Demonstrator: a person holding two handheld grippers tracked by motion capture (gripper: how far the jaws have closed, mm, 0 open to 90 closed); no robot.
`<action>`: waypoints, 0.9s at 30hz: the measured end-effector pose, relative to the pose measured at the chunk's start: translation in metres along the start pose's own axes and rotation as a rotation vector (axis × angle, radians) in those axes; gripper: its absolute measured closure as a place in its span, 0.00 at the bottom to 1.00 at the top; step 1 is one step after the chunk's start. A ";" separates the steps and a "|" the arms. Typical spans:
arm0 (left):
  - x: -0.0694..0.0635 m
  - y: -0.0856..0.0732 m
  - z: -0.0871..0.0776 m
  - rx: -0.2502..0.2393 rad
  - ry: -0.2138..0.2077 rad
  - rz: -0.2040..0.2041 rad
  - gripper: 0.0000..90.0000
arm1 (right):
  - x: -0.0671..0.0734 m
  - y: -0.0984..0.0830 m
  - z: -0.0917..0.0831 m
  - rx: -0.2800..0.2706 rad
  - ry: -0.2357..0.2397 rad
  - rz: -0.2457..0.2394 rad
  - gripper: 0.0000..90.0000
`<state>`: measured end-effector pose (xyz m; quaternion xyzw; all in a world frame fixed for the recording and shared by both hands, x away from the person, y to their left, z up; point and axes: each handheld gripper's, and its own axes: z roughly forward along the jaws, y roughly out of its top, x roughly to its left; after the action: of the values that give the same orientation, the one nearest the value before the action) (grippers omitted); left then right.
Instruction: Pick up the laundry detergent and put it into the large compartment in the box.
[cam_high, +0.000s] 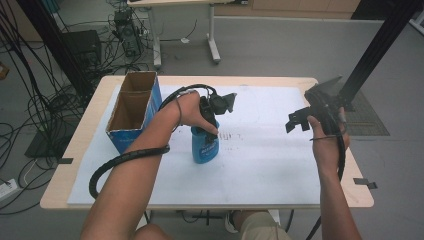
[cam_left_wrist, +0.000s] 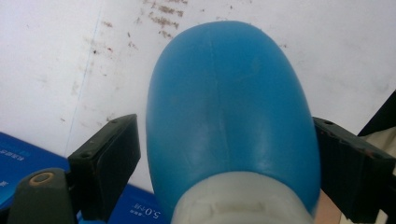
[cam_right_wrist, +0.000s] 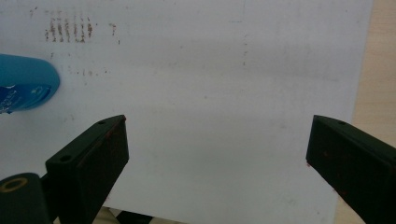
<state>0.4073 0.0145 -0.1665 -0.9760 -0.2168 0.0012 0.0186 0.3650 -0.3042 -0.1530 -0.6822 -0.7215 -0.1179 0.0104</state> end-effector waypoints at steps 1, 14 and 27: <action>0.000 -0.001 0.001 -0.002 0.004 0.001 0.18 | 0.000 0.000 0.000 0.001 -0.001 -0.004 0.06; 0.004 -0.001 0.001 -0.010 -0.019 0.017 0.39 | -0.001 0.001 0.002 0.004 -0.002 -0.004 0.06; 0.008 -0.003 0.002 -0.014 -0.035 0.001 0.40 | 0.001 0.003 0.003 0.007 -0.004 -0.003 0.06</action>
<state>0.4139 0.0204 -0.1679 -0.9760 -0.2169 0.0167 0.0078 0.3683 -0.3023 -0.1548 -0.6814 -0.7229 -0.1141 0.0113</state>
